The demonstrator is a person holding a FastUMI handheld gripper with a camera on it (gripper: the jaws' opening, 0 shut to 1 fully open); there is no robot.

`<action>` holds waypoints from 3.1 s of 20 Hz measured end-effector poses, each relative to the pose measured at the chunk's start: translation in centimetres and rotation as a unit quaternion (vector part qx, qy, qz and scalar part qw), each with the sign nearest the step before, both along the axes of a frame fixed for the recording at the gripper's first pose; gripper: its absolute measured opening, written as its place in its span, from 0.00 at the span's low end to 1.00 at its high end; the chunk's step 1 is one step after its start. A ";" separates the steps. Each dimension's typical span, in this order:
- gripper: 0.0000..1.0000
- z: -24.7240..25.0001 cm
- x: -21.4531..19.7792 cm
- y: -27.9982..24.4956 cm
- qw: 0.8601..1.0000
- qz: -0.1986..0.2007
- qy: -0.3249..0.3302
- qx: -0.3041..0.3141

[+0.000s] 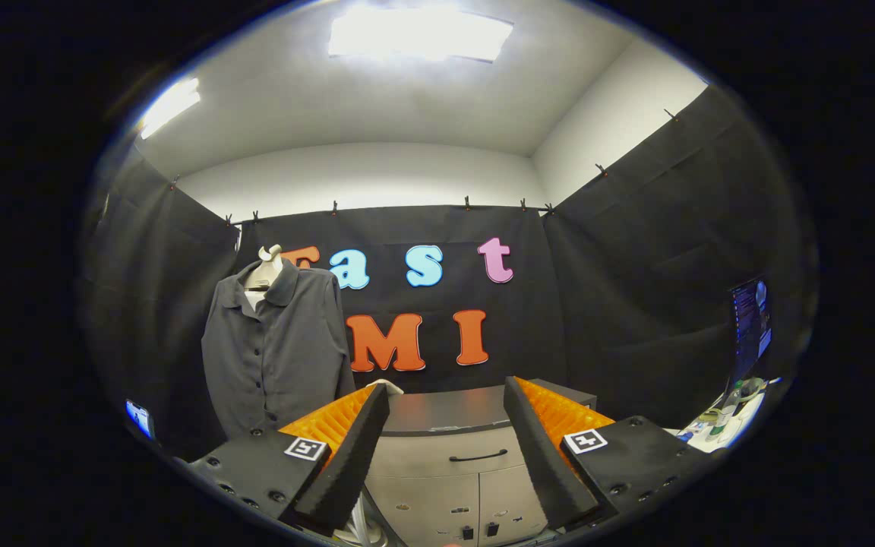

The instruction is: Iron the clothes twice with a garment steamer, once on the left side and once on the right side.

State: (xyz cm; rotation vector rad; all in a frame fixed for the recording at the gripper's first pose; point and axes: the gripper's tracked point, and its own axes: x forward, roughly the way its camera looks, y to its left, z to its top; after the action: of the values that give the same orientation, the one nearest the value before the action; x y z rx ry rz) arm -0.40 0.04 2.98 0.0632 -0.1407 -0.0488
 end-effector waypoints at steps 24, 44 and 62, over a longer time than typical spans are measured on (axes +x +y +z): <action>0.98 1.5 23.5 11.8 0.989 0.116 0.072 -0.057; 0.97 -19.7 51.6 18.1 0.872 0.191 0.449 -0.042; 0.51 -20.9 50.8 17.8 0.866 0.219 0.449 -0.007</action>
State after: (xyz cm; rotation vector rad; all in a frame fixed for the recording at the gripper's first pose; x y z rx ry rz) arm 50.40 17.86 -17.92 0.0517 0.8132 0.3792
